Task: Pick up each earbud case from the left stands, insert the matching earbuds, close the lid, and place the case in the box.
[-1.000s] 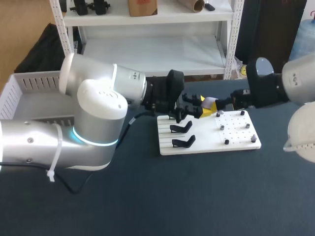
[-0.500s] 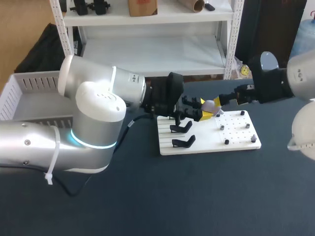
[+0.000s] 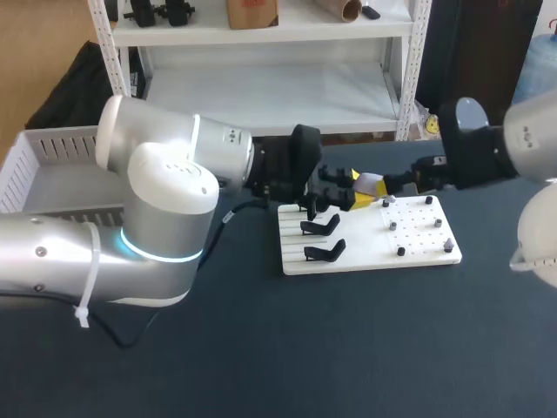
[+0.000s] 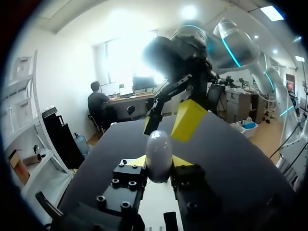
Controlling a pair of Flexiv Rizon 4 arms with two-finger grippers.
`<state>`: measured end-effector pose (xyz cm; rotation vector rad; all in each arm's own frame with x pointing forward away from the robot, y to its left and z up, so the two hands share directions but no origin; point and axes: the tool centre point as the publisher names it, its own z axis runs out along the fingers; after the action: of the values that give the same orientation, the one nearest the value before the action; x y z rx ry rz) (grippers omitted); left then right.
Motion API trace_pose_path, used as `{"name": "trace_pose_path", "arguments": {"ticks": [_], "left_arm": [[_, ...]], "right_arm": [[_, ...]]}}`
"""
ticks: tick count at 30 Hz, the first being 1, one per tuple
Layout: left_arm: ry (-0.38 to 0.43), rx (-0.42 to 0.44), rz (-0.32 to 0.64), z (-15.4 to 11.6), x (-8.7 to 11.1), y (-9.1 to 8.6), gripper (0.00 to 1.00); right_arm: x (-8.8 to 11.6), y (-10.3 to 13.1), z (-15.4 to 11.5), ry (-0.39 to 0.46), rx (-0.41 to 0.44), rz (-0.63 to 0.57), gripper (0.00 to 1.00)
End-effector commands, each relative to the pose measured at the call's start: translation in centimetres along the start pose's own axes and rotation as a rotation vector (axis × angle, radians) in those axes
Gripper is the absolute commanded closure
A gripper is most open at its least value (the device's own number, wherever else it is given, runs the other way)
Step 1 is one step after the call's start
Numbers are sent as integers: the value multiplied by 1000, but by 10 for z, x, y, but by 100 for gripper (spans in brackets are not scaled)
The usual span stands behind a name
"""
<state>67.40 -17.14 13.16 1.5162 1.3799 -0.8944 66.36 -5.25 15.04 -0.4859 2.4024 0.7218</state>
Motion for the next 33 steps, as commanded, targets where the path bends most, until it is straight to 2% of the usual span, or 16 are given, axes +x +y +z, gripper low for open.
{"name": "trace_pose_path", "arguments": {"ticks": [1, 13, 16, 19, 21, 25, 29, 33], "left_arm": [[-12, -14, 7, -2, 0, -6, 100], [-19, -8, -18, 1, 9, -13, 100], [-76, -3, -36, -3, 12, -13, 100], [-139, 4, -40, -8, 10, -16, 100], [-185, 22, -40, -11, 8, -18, 100], [-240, 26, -52, -16, 7, -24, 100], [-297, 11, -107, -22, 9, -27, 100], [-299, -14, -146, -28, 11, -29, 100]], "right_arm": [[0, -1, 2, 2, 4, 2, 0], [-9, 0, -6, -24, 22, -26, 0], [-4, -6, -11, -16, 96, -51, 0], [4, -16, -18, -46, 98, -42, 0], [10, -21, -22, -51, 129, -61, 0], [25, -34, -28, -8, 189, -56, 0], [37, -42, -31, 78, 285, -74, 0], [46, -50, -37, 116, 333, -62, 0]]}}
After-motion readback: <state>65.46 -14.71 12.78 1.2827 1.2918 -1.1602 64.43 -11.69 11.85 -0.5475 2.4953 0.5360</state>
